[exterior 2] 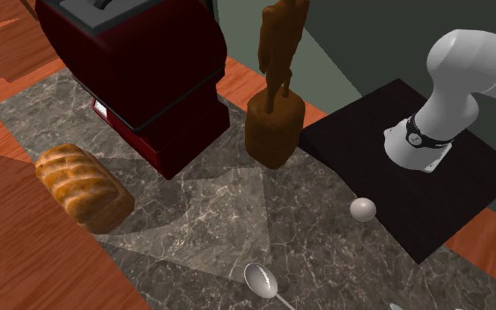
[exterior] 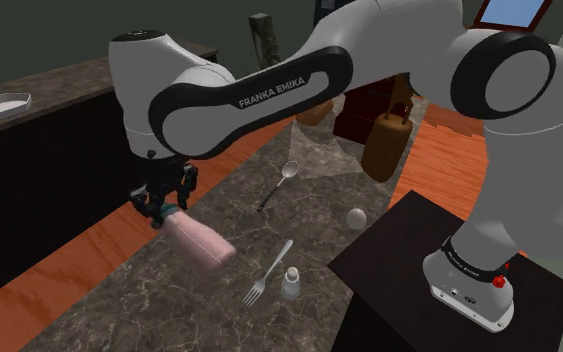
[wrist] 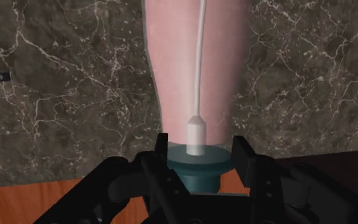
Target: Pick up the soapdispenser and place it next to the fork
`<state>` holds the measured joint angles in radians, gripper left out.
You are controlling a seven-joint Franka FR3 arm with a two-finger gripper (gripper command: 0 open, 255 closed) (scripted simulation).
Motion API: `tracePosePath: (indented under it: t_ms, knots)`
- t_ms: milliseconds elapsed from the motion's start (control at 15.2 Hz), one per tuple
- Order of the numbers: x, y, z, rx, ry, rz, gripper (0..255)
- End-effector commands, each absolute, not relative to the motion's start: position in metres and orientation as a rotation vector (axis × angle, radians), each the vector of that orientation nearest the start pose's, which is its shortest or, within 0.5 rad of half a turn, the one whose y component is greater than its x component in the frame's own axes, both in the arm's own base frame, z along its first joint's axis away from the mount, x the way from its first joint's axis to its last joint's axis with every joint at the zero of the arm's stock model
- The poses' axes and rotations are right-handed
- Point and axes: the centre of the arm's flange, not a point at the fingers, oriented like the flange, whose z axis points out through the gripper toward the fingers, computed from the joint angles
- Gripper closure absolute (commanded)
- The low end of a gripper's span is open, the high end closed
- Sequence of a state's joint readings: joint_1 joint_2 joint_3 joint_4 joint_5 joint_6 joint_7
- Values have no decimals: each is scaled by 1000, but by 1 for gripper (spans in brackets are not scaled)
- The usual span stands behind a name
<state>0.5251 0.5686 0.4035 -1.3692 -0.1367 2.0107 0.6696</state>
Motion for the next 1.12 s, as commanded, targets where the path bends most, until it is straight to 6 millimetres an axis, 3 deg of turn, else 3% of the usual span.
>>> tracePosePath:
  t_ms: [0,132,264,330,396,1056]
  knots:
    - [480,560,417,-2979,-357,-34,255]
    - [474,587,418,-2979,-357,-34,255]
    - [474,587,407,-2979,-357,-34,255]
    - [474,583,411,-2979,-358,-33,255]
    - [474,583,411,-2979,-358,-33,0]
    - [534,550,272,-2733,-568,259,0]
